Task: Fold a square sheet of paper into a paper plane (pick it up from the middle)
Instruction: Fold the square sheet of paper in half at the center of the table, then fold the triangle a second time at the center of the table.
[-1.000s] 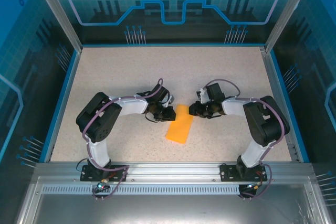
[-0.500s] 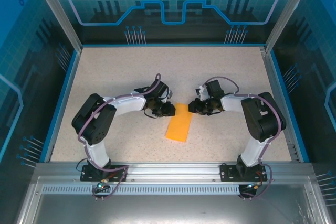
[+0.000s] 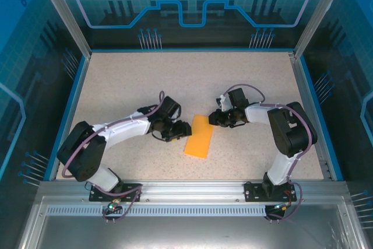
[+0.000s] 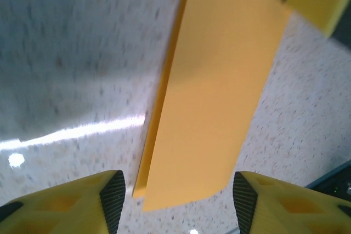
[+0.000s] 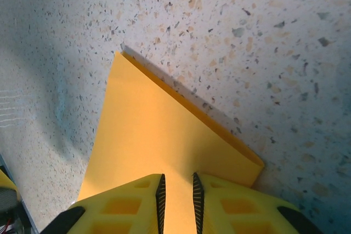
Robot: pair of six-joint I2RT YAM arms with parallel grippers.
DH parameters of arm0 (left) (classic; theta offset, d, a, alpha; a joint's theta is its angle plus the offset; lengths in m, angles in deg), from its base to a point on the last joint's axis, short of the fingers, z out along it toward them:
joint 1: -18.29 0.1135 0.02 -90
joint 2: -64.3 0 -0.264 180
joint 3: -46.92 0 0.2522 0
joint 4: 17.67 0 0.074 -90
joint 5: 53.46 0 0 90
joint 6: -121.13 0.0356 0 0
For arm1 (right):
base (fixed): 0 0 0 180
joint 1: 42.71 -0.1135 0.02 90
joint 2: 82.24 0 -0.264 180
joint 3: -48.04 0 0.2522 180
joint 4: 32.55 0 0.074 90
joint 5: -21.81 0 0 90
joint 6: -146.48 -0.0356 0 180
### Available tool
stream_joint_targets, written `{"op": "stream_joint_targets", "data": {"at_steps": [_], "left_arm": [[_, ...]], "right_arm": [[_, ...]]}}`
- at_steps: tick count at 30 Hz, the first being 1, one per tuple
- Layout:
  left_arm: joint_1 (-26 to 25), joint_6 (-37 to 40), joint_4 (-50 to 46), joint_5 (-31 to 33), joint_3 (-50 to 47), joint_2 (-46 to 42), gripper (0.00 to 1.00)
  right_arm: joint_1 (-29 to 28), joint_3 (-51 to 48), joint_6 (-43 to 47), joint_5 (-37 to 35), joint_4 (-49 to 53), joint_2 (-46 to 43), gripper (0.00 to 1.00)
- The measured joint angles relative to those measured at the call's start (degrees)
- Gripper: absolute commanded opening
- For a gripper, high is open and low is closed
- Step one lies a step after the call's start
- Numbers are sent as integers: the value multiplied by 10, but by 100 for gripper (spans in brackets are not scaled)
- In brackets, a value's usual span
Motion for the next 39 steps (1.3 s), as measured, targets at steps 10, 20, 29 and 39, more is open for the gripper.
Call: {"op": "stream_joint_targets", "data": {"at_steps": [10,20,29,39], "left_arm": [[-68,-150,84,0,-89,-15,60],[-76,-179,110,6,-93,-15,42],[-76,-165,92,19,-71,-15,27],[-76,-139,78,24,-53,-8,0]], "right_arm": [[0,0,8,0,5,0,23],[0,0,11,0,9,0,23],[0,0,13,0,9,0,23],[0,0,13,0,9,0,23]]}}
